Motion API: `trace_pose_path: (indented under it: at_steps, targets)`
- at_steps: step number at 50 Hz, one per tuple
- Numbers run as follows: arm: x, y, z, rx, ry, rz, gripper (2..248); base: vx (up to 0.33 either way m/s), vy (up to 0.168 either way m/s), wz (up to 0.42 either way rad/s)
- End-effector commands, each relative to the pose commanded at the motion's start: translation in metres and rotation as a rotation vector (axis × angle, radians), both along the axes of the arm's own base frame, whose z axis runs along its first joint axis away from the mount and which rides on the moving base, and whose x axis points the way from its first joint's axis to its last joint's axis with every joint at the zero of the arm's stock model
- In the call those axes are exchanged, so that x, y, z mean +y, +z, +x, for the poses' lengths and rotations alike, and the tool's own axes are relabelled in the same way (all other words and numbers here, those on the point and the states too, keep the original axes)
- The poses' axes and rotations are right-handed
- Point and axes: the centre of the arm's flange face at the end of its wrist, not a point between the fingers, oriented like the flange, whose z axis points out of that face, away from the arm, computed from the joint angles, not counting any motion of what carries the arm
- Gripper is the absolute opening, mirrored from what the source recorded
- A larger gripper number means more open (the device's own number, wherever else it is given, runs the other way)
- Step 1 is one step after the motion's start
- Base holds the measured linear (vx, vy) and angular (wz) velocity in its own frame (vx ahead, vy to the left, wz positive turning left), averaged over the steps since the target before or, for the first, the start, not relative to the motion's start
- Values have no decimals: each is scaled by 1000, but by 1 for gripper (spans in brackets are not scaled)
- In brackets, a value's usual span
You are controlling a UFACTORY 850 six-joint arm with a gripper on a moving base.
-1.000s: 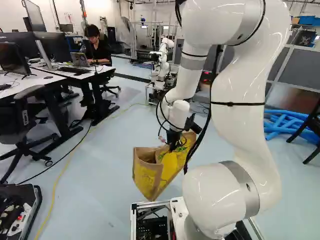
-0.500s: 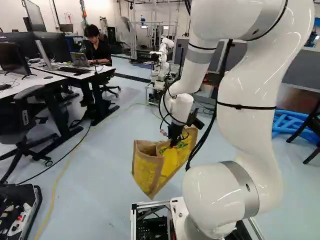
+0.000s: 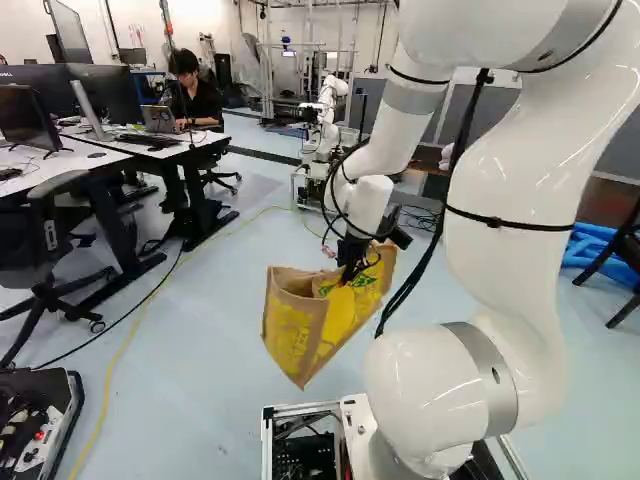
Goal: Pick up the bag on the ground and place it on the table
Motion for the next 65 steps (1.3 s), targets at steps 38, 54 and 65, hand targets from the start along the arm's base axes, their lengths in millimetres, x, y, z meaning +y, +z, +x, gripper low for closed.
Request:
trace_pose_path:
  at_steps: [38,54,65]
  targets:
    - [-1,53,4,-71,92,-20,22,0,0,0]
    - [-1,74,0,-50,154,-33,22,0,0,0]
    - [-5,89,-5,-40,196,-52,22,0,0,0]
